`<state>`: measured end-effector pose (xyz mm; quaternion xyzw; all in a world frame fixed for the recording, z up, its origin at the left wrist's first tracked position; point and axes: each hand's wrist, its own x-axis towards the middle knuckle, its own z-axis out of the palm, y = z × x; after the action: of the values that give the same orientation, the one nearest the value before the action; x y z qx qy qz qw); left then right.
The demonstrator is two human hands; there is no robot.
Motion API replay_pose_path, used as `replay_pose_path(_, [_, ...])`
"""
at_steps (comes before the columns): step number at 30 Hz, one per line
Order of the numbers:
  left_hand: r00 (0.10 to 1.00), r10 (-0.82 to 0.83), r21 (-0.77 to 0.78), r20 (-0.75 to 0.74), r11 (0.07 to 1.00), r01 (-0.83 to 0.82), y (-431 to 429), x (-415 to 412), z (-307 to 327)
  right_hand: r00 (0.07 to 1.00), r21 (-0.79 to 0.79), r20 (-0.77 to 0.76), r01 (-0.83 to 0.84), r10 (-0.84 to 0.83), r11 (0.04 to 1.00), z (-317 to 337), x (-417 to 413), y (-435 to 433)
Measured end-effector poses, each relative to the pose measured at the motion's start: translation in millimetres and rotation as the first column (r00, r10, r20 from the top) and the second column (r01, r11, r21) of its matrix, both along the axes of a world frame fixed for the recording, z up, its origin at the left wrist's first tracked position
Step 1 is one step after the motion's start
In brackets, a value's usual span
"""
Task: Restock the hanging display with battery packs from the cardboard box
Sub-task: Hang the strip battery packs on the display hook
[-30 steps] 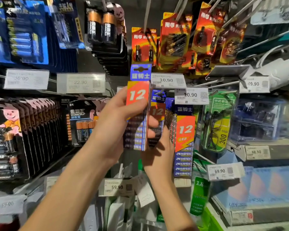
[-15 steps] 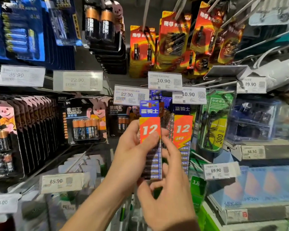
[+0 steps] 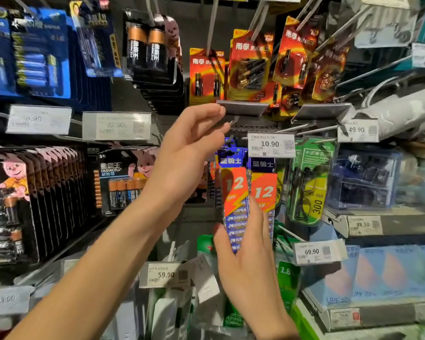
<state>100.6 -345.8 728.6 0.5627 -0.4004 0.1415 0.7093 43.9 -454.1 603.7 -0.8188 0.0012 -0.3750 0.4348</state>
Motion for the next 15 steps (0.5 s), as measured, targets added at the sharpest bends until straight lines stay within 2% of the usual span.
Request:
replay_pose_path(8, [1.0, -0.007, 0.036, 0.0, 0.999, 0.007, 5.9, 4.1, 11.5, 0.986, -0.021, 0.134, 0.098, -0.094, 0.995, 19.1, 30.8, 3.7])
replay_pose_path(13, [1.0, -0.006, 0.042, -0.021, 0.999, 0.006, 8.3, 3.4, 2.9, 0.988, -0.043, 0.068, 0.14, -0.136, 0.989, 16.7, 43.7, 1.0])
replay_pose_path(15, [1.0, -0.008, 0.041, -0.011, 0.999, 0.009, 7.6, 1.5, -2.2, 0.985, -0.053, 0.085, 0.153, -0.148, 0.987, 15.4, 45.9, 3.1])
